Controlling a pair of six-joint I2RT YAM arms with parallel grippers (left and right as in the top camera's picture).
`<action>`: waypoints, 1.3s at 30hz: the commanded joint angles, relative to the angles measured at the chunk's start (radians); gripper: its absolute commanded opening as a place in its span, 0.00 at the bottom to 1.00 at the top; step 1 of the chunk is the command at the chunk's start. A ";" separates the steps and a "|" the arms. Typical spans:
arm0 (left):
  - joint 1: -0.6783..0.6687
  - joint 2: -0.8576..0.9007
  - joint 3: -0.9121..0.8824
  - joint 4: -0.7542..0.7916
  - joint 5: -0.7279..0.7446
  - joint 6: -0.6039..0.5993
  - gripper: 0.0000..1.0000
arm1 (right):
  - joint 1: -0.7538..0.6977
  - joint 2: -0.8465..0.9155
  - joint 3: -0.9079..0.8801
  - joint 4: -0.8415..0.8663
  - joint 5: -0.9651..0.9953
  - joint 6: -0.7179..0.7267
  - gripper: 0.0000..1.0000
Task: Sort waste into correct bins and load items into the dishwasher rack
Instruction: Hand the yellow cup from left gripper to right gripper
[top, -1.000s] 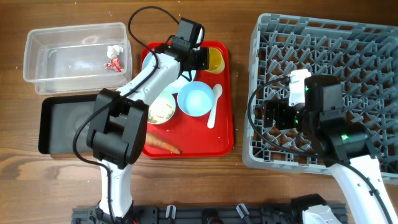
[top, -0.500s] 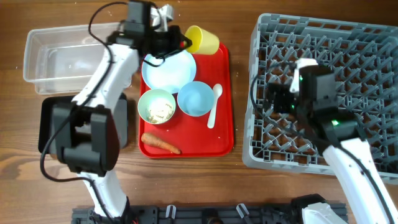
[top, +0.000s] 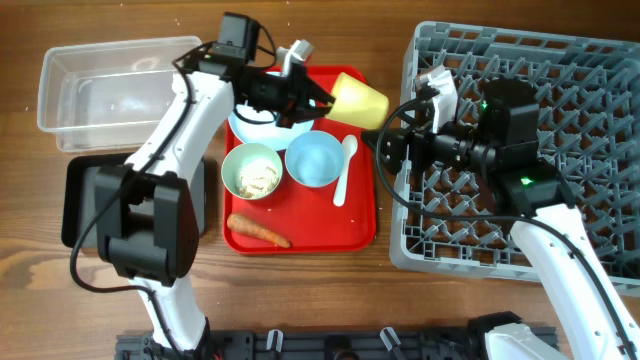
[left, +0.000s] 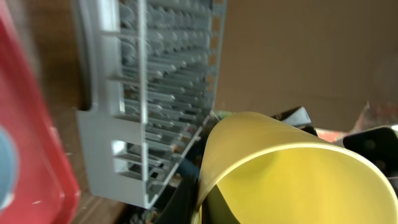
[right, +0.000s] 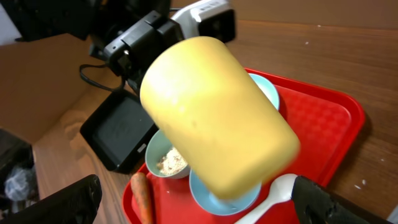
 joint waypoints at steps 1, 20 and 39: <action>-0.040 -0.015 0.010 -0.002 0.104 0.023 0.04 | 0.003 -0.001 0.016 0.003 -0.059 -0.051 1.00; -0.048 -0.015 0.010 -0.002 0.169 0.023 0.04 | 0.003 0.000 0.016 0.059 -0.046 -0.200 1.00; -0.048 -0.015 0.010 -0.016 0.192 0.016 0.04 | 0.003 0.052 0.016 0.134 -0.139 -0.260 0.78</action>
